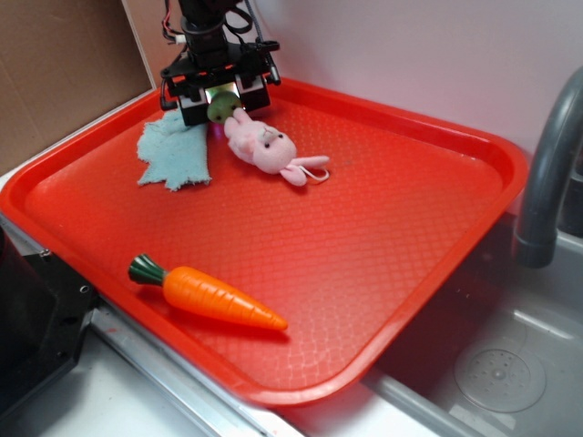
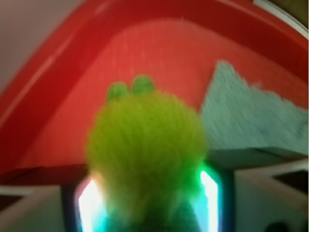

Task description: Grab the green animal.

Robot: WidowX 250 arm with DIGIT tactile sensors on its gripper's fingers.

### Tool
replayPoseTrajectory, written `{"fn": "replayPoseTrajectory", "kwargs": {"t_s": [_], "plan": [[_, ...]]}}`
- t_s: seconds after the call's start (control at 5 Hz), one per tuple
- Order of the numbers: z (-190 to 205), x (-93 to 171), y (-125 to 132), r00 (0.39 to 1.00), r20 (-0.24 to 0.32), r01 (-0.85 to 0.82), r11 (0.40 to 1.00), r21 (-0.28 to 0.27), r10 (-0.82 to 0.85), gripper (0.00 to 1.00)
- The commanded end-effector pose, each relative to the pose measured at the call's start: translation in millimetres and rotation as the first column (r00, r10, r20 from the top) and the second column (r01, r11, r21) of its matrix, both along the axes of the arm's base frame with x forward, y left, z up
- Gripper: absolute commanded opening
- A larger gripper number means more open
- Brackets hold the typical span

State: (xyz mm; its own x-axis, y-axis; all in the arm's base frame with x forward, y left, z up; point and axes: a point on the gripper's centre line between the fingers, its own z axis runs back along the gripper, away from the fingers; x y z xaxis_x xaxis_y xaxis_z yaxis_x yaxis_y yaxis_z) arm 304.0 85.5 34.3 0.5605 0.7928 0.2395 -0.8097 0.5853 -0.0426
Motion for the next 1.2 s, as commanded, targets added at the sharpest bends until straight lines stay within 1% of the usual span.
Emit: {"fn": "replayPoseTrajectory", "kwargs": {"t_s": [0.0,0.2,0.6,0.8,1.0], "plan": [[92,-32,-33,0.879,-0.06,0.465,0.879,-0.104,-0.472,0.0],[118,-57,-53,0.769,-0.067,0.625,0.77,-0.126,-0.636,0.0],[155,-107,-85,0.667,-0.023,0.739,0.665,-0.113,-0.745,0.0],[160,-124,-99,0.642,-0.015,0.759,0.639,-0.122,-0.766,0.0],[155,-120,-99,0.701,-0.054,0.7,0.7,-0.14,-0.711,0.0]]}}
